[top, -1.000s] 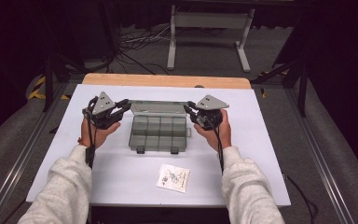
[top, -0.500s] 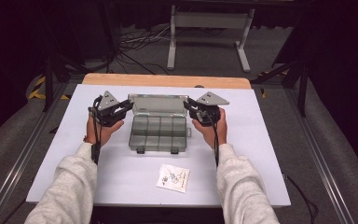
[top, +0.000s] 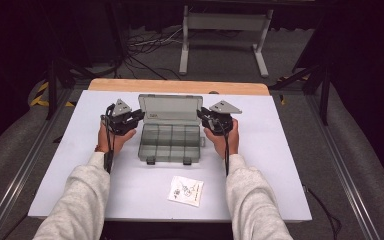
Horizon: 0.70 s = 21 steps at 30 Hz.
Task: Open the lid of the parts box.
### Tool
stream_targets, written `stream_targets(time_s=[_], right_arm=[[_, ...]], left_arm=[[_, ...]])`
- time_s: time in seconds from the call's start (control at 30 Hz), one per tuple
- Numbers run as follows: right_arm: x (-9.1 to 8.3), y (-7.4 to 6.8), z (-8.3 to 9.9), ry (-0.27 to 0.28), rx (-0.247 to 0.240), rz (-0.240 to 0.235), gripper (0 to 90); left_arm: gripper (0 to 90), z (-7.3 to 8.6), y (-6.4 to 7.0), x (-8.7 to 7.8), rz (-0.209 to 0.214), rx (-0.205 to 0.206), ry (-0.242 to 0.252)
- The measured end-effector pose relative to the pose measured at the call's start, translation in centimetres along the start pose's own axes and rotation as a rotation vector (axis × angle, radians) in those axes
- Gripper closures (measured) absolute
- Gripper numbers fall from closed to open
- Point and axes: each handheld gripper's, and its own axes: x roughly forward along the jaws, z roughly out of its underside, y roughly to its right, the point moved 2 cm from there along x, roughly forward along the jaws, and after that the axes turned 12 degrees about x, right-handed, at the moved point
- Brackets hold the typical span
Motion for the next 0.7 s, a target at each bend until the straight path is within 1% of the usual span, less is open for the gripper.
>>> stream_targets(time_s=[0.1, 0.23, 0.37, 0.47, 0.53, 0.63, 0.7], right_arm=[[0.3, 0.1, 0.3, -0.008, 0.008, 0.003, 76.7], [0.8, 0.3, 0.9, -0.025, 0.017, 0.02, 77.9], [1.3, 0.5, 1.5, -0.046, 0.013, 0.037, 78.3], [1.6, 0.5, 1.8, -0.058, 0.018, 0.041, 78.6], [1.8, 0.5, 2.0, -0.067, 0.017, 0.045, 79.2], [2.0, 0.5, 2.2, -0.069, 0.022, 0.049, 79.8], [2.1, 0.6, 2.4, -0.068, 0.034, 0.057, 80.6]], left_arm=[[79.5, 0.2, 0.0, 0.4, 0.002, -0.005, -0.009], [79.7, 0.4, 0.1, 0.9, -0.002, -0.003, -0.023], [79.9, 0.7, 0.1, 1.3, -0.003, -0.005, -0.042], [80.3, 0.9, 0.1, 1.6, 0.001, -0.014, -0.046], [80.3, 1.0, 0.1, 1.7, -0.006, -0.011, -0.049], [79.7, 1.0, 0.2, 1.8, -0.009, -0.011, -0.058], [79.9, 1.1, 0.2, 1.9, -0.003, -0.016, -0.058]])
